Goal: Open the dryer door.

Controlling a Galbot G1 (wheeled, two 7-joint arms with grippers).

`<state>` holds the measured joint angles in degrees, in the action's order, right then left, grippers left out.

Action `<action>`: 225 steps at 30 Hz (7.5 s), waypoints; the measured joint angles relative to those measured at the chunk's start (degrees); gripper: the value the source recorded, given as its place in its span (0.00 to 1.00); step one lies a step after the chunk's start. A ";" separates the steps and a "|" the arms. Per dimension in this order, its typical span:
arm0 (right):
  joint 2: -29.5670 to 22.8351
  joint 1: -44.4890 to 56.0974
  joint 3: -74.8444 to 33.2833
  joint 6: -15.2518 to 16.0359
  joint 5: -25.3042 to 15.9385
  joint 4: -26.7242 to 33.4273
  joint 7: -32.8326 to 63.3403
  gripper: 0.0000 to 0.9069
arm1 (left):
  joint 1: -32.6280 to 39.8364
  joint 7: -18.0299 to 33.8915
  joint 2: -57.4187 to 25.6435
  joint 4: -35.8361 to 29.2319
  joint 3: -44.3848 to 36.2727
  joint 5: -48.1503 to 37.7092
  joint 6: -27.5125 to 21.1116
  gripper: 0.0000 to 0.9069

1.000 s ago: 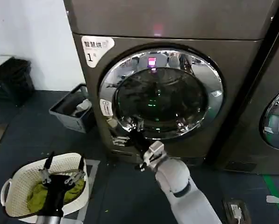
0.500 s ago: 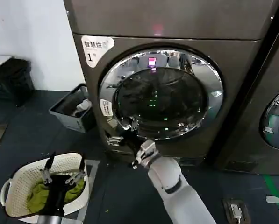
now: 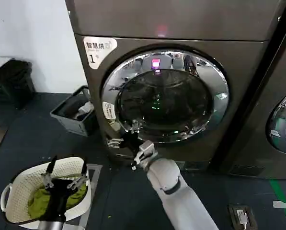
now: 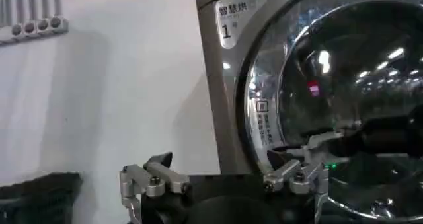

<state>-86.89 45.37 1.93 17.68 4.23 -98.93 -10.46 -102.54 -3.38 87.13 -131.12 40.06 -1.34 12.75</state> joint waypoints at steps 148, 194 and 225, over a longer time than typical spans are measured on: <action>17.55 6.51 -17.45 -6.07 19.57 -5.52 -72.07 1.00 | 26.61 -18.92 -29.24 10.10 6.83 -39.20 -25.89 1.00; 19.45 22.14 -40.87 -12.14 24.13 -4.38 -73.20 1.00 | 41.80 -21.67 -40.19 13.12 -16.20 -44.70 -28.24 1.00; 9.17 33.30 -72.78 -14.56 26.13 -13.05 -60.99 1.00 | 43.34 -23.17 -40.02 8.88 -25.41 -44.80 -28.15 1.00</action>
<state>-77.72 78.67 -70.85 3.12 30.36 -111.98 -71.44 -59.21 -26.55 47.11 -122.24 14.66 -46.14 -15.40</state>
